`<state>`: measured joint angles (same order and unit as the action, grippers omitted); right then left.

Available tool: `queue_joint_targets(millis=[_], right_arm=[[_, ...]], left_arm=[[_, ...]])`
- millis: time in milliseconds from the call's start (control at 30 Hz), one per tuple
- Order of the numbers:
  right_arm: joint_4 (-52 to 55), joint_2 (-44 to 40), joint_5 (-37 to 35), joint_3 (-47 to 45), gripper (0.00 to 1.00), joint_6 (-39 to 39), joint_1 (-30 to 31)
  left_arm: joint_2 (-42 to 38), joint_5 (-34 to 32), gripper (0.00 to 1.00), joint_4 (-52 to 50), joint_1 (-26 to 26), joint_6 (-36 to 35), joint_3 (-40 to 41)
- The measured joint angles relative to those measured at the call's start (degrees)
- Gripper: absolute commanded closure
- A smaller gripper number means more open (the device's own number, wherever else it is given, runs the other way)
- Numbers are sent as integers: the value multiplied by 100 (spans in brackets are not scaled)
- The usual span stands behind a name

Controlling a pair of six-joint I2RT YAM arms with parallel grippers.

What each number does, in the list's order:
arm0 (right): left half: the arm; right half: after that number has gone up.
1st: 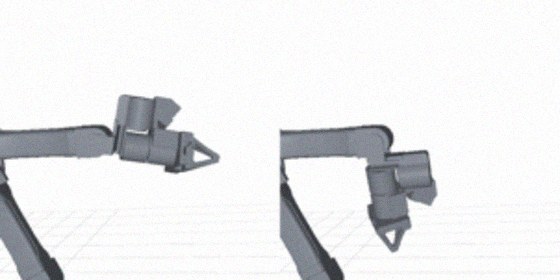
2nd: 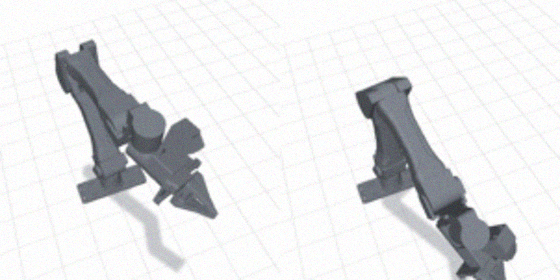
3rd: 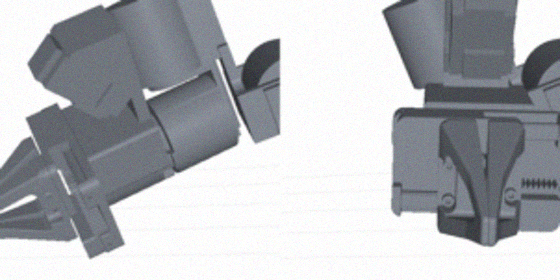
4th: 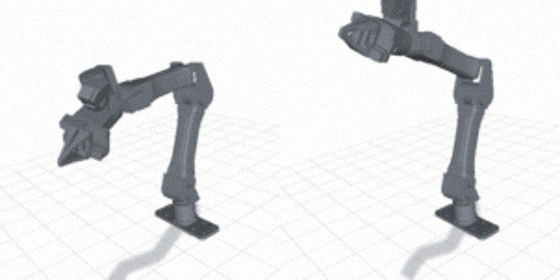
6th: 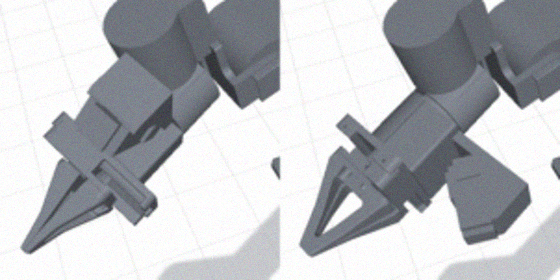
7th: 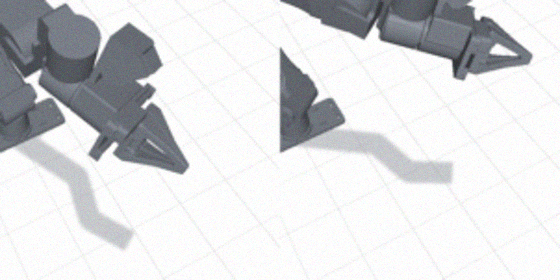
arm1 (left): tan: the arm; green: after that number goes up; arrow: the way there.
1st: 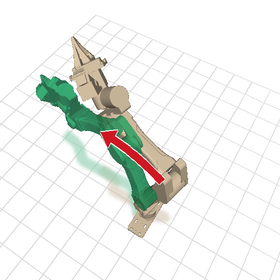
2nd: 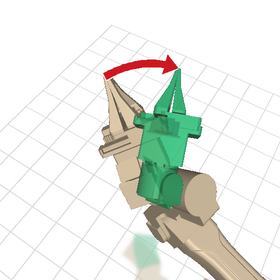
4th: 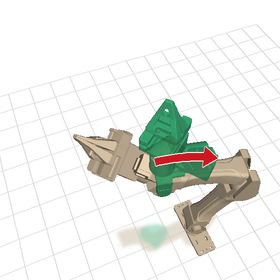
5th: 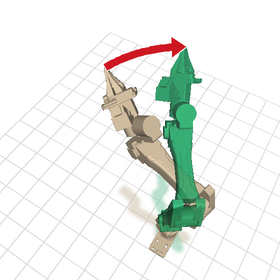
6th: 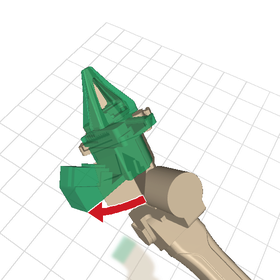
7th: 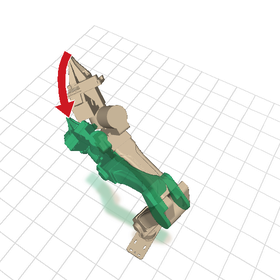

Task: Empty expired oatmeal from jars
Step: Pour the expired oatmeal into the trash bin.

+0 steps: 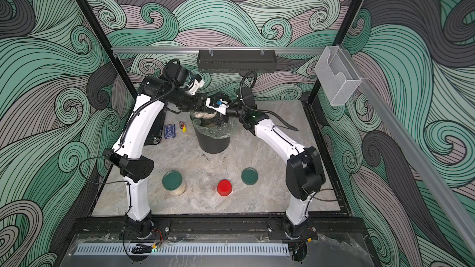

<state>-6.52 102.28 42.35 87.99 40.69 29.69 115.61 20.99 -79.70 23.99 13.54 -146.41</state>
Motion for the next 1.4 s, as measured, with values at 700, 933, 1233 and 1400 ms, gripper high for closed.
queue_joint_targets(millis=[700,933,1233,1400], right_arm=[[-229,160,-39,42,28,-223,101],[-227,181,-87,90,46,-479,98],[-251,243,-125,138,59,-728,66],[-328,269,-122,168,63,-896,13]], left_arm=[[-22,308,94,129,-144,197,195],[-79,361,61,260,-184,236,310],[-205,411,26,605,-221,345,627],[-216,498,12,828,-249,400,713]])
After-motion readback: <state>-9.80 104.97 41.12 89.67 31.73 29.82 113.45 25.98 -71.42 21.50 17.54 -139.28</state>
